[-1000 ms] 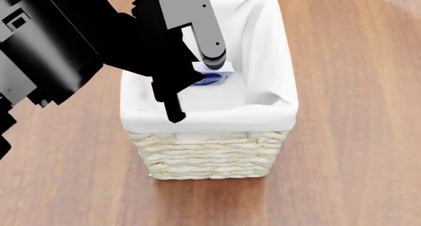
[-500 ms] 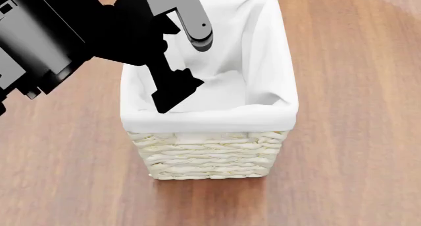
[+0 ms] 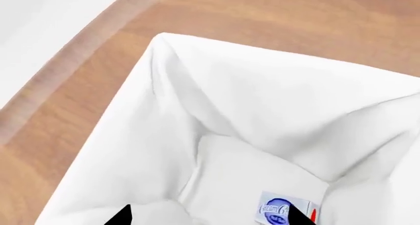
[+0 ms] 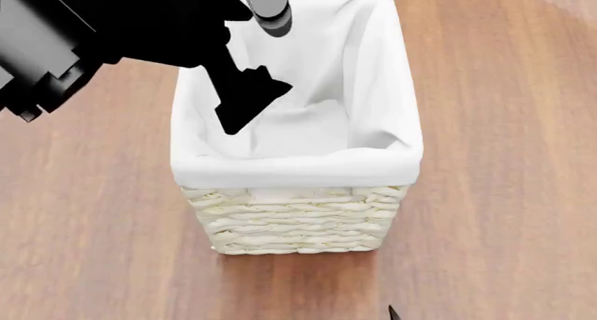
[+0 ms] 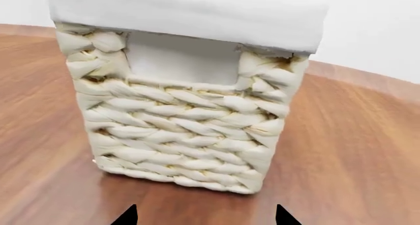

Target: Pick up the cream cheese box, and put it in the basket.

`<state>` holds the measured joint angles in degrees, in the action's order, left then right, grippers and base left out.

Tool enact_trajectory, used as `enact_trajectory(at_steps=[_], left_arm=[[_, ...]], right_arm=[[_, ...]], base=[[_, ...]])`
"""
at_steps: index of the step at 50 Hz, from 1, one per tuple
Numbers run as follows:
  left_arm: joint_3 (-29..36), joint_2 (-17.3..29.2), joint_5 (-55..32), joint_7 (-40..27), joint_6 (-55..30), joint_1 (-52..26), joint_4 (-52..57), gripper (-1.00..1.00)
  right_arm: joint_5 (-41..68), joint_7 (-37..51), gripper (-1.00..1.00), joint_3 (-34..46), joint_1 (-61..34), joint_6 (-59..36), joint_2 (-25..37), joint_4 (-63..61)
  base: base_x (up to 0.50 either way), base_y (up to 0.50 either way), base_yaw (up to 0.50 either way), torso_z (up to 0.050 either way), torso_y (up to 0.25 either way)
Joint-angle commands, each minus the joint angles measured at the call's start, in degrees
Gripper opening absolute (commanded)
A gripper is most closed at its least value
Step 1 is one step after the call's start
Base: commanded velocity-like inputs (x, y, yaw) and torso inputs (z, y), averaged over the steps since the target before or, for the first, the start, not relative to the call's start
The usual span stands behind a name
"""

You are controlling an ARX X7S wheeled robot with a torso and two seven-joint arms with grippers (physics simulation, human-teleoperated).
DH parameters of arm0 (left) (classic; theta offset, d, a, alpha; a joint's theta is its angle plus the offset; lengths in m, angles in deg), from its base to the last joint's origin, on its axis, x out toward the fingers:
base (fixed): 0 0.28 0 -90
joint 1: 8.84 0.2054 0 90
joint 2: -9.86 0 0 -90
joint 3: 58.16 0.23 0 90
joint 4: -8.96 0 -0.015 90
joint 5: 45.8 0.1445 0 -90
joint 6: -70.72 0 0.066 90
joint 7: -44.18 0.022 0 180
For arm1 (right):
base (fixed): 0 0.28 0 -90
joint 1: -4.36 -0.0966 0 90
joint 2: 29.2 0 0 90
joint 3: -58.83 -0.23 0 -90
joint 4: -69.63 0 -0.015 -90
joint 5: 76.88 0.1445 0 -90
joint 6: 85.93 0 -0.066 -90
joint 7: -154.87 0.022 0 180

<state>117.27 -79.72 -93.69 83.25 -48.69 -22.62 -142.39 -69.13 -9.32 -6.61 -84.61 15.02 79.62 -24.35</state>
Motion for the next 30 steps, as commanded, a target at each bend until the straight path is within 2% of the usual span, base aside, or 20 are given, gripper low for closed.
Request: enact_trajectory(at_steps=[1,9,14,18,19,20,21,22,23,30], left_arm=[[-2.25,4.86,-3.64,-3.38,-2.27,-2.36,8.67,1.00],[-4.77,10.78,-7.14,-7.95,-5.13,-2.36,19.95,1.00],[-5.35,13.02,-8.02,-9.83,-6.17,-2.29,23.60,1.00],[-6.34,17.01,-9.35,-13.94,-7.79,-2.88,32.16,1.00],[-7.94,20.05,-11.40,-16.32,-9.01,-3.93,38.69,1.00],[-9.00,21.17,-12.43,-18.15,-9.65,-4.47,40.94,1.00],[-11.55,25.11,-15.79,-19.64,-10.45,-5.83,49.02,1.00],[-11.61,25.27,-15.93,-19.83,-10.58,-5.81,49.37,1.00],[-13.72,27.55,-17.42,-23.51,-10.97,-6.91,53.43,1.00],[-16.56,33.68,-21.70,-27.57,-13.06,-7.77,61.82,1.00]], right_arm=[[-1.57,2.69,1.00,-2.20,-2.70,-6.84,2.12,-9.12],[-1.93,4.03,1.00,-4.54,-6.48,-14.85,4.21,-18.19],[-1.88,3.80,1.00,-4.41,-7.34,-16.40,4.53,-19.61],[-2.05,3.90,1.00,-4.34,-7.39,-16.49,4.62,-19.80],[-2.49,3.98,1.00,-4.04,-7.51,-16.59,4.55,-19.55],[-2.65,4.06,1.00,-4.00,-7.50,-16.55,4.57,-19.62],[-2.24,3.97,1.00,-4.25,-7.58,-17.06,4.75,-20.42],[-2.23,3.99,1.00,-4.25,-7.59,-17.09,4.76,-20.45],[-2.45,4.18,1.00,-4.44,-7.72,-17.82,5.05,-21.76],[-3.43,5.45,1.00,-6.59,-10.20,-22.77,6.52,-29.33]], base=[[0.00,0.00,0.00,0.000,0.000],[0.00,0.00,0.00,0.000,0.000],[0.00,0.00,0.00,0.000,0.000],[0.00,0.00,0.00,0.000,0.000],[0.00,0.00,0.00,0.000,0.000],[0.00,0.00,0.00,0.000,0.000],[0.00,0.00,0.00,0.000,0.000],[0.00,0.00,0.00,0.000,0.000],[0.00,0.00,0.00,0.000,0.000],[0.00,0.00,0.00,0.000,0.000]])
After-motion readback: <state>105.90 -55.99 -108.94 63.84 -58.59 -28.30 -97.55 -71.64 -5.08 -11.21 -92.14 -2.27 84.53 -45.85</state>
